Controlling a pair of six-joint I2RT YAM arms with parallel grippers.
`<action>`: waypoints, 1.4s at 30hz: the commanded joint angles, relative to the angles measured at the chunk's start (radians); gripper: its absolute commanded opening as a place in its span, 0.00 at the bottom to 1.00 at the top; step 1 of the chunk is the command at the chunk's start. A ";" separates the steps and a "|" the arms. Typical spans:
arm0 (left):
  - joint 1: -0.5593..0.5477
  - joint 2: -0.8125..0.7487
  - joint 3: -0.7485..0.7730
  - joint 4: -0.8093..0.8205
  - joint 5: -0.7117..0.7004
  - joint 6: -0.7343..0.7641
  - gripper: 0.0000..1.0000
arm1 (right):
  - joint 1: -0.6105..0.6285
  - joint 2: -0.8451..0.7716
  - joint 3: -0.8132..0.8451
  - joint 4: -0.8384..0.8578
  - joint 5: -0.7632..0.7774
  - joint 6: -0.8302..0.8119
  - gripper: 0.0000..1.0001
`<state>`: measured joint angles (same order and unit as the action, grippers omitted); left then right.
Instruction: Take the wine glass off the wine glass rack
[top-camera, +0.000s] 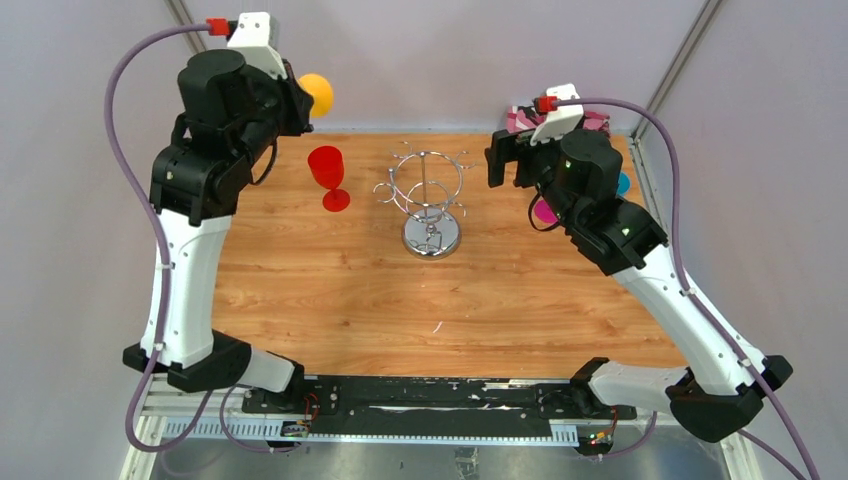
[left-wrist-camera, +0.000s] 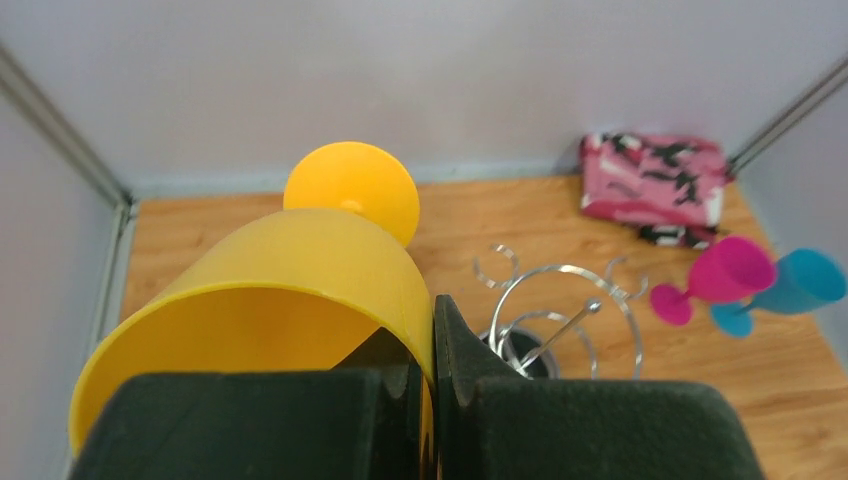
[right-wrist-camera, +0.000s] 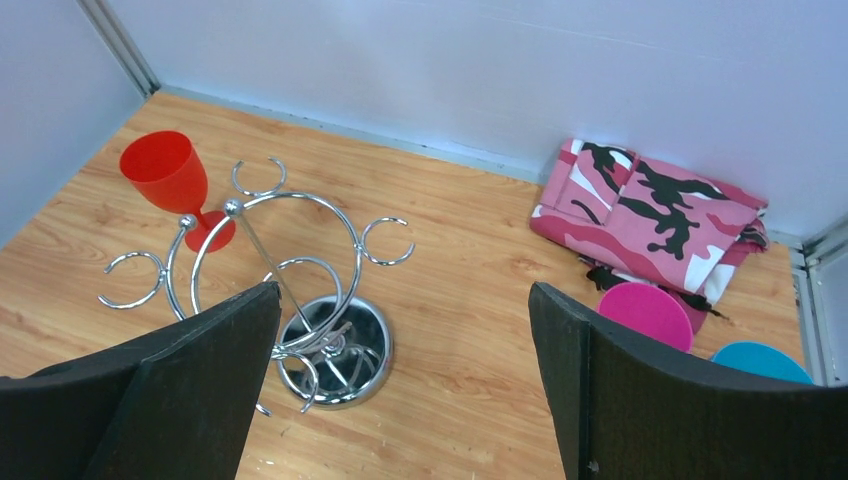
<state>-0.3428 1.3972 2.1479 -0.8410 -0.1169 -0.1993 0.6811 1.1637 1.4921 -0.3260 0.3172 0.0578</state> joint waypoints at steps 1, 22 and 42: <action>-0.002 0.067 0.083 -0.350 -0.057 0.042 0.00 | 0.009 -0.021 -0.025 -0.013 0.055 -0.004 0.99; 0.013 0.035 -0.671 -0.056 0.105 -0.062 0.00 | 0.008 -0.107 -0.052 -0.074 0.094 0.007 0.99; 0.092 0.330 -0.654 0.029 0.154 -0.031 0.00 | 0.008 -0.074 -0.066 -0.049 0.141 -0.012 0.99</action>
<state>-0.2535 1.7271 1.4670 -0.8333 0.0422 -0.2436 0.6811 1.0798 1.4345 -0.3885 0.4435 0.0551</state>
